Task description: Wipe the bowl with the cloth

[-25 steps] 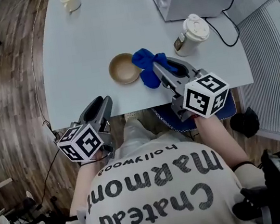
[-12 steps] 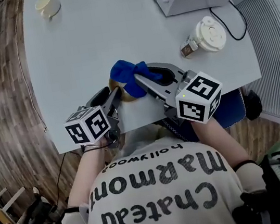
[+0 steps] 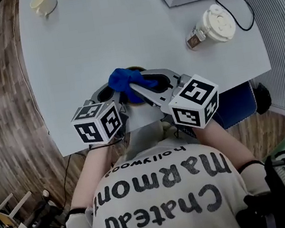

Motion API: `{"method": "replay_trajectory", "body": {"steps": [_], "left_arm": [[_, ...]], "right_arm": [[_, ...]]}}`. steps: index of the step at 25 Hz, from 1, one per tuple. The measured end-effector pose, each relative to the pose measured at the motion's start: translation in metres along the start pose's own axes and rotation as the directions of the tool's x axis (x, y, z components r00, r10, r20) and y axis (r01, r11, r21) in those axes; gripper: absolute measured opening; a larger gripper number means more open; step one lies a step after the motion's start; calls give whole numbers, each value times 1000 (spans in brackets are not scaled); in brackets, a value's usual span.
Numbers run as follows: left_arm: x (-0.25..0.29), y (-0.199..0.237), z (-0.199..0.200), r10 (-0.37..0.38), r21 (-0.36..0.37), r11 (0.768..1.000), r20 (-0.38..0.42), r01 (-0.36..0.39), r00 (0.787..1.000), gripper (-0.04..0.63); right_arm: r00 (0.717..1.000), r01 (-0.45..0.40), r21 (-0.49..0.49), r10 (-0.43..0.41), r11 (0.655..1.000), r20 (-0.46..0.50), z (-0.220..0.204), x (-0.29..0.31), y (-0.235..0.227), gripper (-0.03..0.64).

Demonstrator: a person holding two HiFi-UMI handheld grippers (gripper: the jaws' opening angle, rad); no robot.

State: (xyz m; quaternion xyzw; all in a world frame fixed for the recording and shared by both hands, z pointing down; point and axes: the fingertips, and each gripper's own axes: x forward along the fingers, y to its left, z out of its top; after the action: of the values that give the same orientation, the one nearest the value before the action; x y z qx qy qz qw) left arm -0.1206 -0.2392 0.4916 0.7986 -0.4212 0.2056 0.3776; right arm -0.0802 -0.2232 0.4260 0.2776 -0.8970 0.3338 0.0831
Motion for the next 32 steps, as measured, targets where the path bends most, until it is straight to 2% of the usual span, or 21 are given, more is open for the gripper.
{"method": "replay_trajectory", "body": {"steps": [4,7,9,12,14,18,21,22,25,27,30,32], "left_arm": [[-4,-10,4,48,81,995,73,-54,996,23],[-13,-22,4,79,152,983,131,-99,988,21],[-23,-31,4,102,219,966,171,-139,980,21],[-39,-44,11,136,333,920,224,-206,965,19],[-47,-52,16,159,374,894,249,-246,955,17],[-74,-74,6,215,382,866,297,-322,930,21],[-96,-96,-13,252,365,854,336,-372,908,25],[-99,-103,-17,268,371,840,351,-396,897,26],[-111,-121,-21,315,431,762,405,-483,858,28],[-129,-127,-21,328,450,726,438,-520,837,31],[-152,-134,-25,342,447,700,476,-557,811,36],[-157,-140,-30,346,435,697,492,-570,799,38]], "right_arm": [[1000,-1,0,1,1000,-4,-10,-5,-1,64],[999,21,-38,-22,999,-29,-18,-9,3,64],[997,43,-64,-46,997,-56,-24,-11,8,64],[996,52,-94,-58,994,-62,-20,-14,16,64],[996,65,-111,-71,992,-51,-16,-19,19,64],[991,132,-150,-130,980,23,-16,-39,34,64],[984,170,-123,-162,978,77,-26,-64,47,64],[982,173,-104,-165,979,88,-29,-71,47,64],[982,155,-46,-150,987,112,-34,-85,48,64],[982,143,-17,-140,990,126,-34,-88,61,64],[980,145,24,-147,989,137,-40,-96,75,64],[977,151,74,-160,986,141,-47,-105,76,64]]}}
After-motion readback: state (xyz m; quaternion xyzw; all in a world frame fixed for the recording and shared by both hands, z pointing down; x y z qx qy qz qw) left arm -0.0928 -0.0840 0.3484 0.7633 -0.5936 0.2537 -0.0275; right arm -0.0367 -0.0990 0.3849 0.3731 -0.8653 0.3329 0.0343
